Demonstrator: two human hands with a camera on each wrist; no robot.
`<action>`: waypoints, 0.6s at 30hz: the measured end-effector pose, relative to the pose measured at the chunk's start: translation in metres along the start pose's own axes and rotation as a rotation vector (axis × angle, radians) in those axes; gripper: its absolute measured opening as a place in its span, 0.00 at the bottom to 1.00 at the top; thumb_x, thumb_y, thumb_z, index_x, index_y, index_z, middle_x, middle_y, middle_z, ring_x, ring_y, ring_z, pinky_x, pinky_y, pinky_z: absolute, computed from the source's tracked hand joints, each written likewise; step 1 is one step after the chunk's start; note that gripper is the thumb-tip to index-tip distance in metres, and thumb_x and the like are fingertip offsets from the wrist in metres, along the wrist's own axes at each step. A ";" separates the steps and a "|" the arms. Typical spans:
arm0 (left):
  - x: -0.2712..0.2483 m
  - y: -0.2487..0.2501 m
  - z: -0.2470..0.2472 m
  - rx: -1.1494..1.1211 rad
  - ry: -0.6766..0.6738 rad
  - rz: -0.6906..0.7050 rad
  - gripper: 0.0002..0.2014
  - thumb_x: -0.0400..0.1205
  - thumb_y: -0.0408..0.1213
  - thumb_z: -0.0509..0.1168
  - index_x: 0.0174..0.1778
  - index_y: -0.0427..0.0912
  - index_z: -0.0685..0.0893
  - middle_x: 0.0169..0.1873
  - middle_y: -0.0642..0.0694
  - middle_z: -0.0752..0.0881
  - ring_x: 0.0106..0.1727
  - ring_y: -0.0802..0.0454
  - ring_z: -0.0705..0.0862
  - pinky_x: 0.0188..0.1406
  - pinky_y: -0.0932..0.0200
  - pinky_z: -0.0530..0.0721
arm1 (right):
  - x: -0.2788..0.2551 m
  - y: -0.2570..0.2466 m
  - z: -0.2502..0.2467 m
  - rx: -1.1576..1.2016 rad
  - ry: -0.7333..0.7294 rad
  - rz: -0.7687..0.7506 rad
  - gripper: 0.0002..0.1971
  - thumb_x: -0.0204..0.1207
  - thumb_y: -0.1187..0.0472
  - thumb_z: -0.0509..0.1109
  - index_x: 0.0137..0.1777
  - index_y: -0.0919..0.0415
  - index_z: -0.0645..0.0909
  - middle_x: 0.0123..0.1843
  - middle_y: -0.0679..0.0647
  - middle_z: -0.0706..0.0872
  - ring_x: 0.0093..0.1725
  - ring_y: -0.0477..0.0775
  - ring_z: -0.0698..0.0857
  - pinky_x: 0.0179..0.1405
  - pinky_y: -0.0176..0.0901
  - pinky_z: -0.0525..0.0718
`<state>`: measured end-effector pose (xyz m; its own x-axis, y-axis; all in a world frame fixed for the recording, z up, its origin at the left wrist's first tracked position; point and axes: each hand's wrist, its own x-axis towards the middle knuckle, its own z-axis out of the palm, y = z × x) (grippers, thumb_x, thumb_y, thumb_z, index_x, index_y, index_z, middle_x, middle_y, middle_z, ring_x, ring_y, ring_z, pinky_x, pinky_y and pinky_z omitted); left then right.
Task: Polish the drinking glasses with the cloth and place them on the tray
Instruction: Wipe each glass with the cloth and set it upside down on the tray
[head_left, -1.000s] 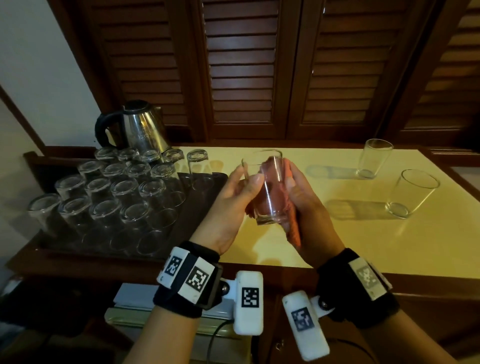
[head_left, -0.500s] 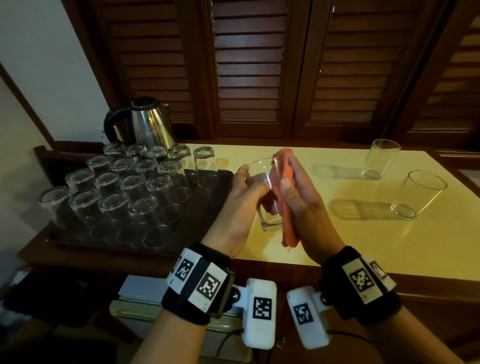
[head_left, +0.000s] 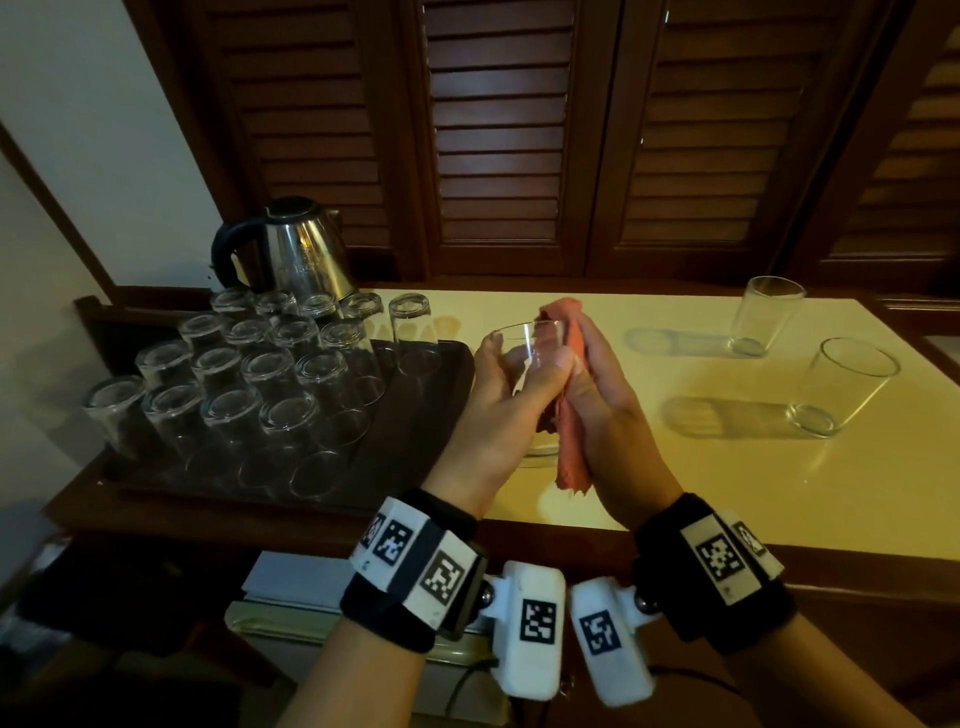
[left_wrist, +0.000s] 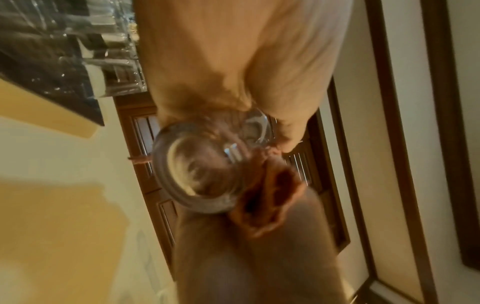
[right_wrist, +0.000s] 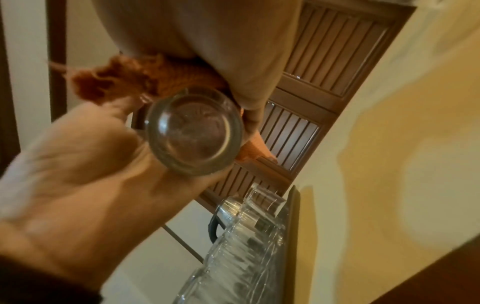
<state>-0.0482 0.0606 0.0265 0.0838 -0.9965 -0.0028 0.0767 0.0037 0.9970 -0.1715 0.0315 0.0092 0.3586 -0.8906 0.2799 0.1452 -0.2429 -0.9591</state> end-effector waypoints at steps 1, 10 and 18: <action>0.000 -0.002 0.000 0.008 0.004 0.011 0.44 0.75 0.64 0.68 0.85 0.54 0.61 0.75 0.50 0.77 0.73 0.53 0.78 0.62 0.59 0.80 | -0.001 0.000 0.000 0.036 -0.009 0.019 0.33 0.82 0.43 0.57 0.87 0.45 0.60 0.80 0.50 0.76 0.72 0.50 0.82 0.62 0.46 0.87; 0.000 -0.002 -0.001 0.002 0.009 0.002 0.33 0.86 0.51 0.60 0.87 0.58 0.56 0.73 0.61 0.70 0.73 0.62 0.68 0.68 0.64 0.70 | 0.002 0.000 -0.010 0.061 0.016 0.047 0.33 0.82 0.42 0.58 0.87 0.46 0.61 0.80 0.53 0.76 0.71 0.52 0.84 0.66 0.52 0.87; -0.001 -0.006 0.008 -0.042 -0.060 -0.033 0.37 0.80 0.65 0.61 0.83 0.51 0.67 0.71 0.47 0.81 0.68 0.49 0.83 0.69 0.46 0.83 | -0.003 -0.006 -0.015 0.470 -0.047 0.194 0.26 0.88 0.48 0.56 0.82 0.59 0.70 0.74 0.63 0.82 0.75 0.63 0.81 0.76 0.64 0.78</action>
<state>-0.0568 0.0611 0.0211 0.0211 -0.9993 -0.0301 0.1202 -0.0273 0.9924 -0.1877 0.0299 0.0138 0.4596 -0.8812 0.1103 0.4673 0.1343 -0.8738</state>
